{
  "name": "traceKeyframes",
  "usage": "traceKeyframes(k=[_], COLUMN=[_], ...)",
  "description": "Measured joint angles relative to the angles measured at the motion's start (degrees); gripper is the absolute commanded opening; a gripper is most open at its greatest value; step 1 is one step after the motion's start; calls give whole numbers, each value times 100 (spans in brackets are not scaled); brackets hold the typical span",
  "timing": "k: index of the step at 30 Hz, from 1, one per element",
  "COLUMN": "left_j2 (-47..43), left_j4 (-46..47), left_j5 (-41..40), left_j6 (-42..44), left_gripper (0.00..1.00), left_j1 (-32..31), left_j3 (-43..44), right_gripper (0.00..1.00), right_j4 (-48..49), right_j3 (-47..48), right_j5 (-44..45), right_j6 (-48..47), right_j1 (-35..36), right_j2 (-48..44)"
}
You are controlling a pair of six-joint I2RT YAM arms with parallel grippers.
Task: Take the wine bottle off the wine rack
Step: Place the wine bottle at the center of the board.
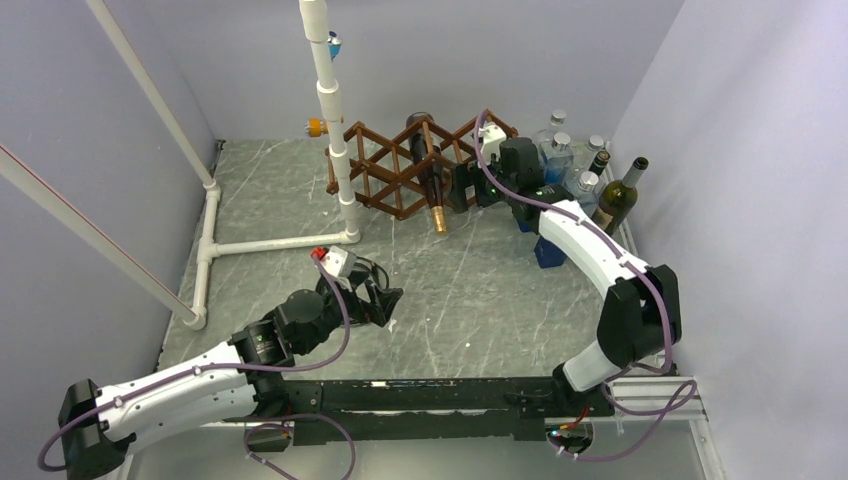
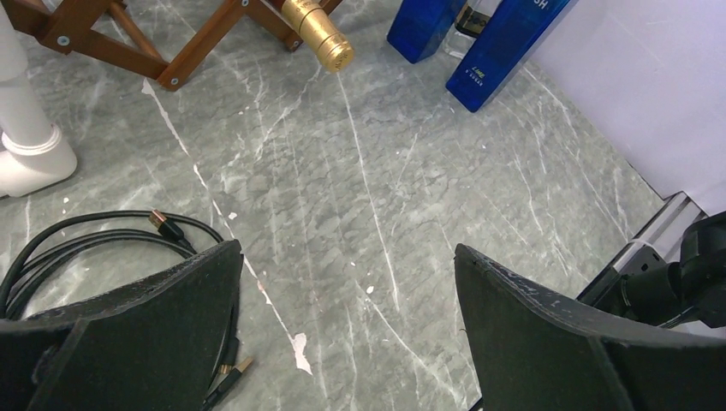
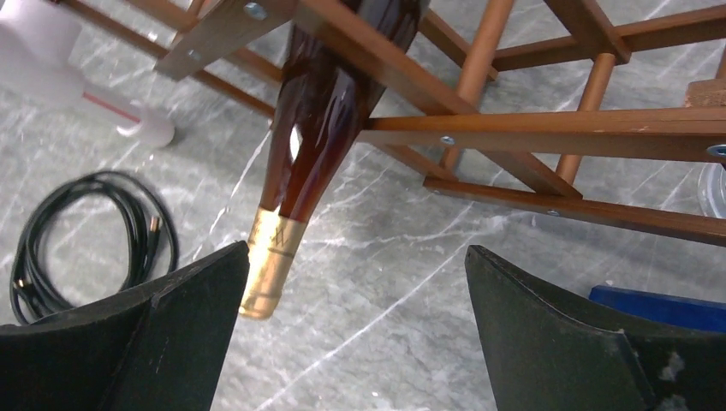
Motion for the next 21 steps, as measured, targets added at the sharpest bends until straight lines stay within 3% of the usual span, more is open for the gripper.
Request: traceKeyframes(k=[8,21], left_j2=[-107,-138], left_j4=[-39,-44], left_j5=[-146,-260], left_j6=[-26,-37], left_gripper=[99,99], left_j1=[0,0], left_j3=[-76,-162], right_gripper=[98,86], right_j4=[452,1147], right_j3=[2,33], right_j5=[243,551], right_j6=[710,1488], right_j1=[103,498], right_j2=[542,1377])
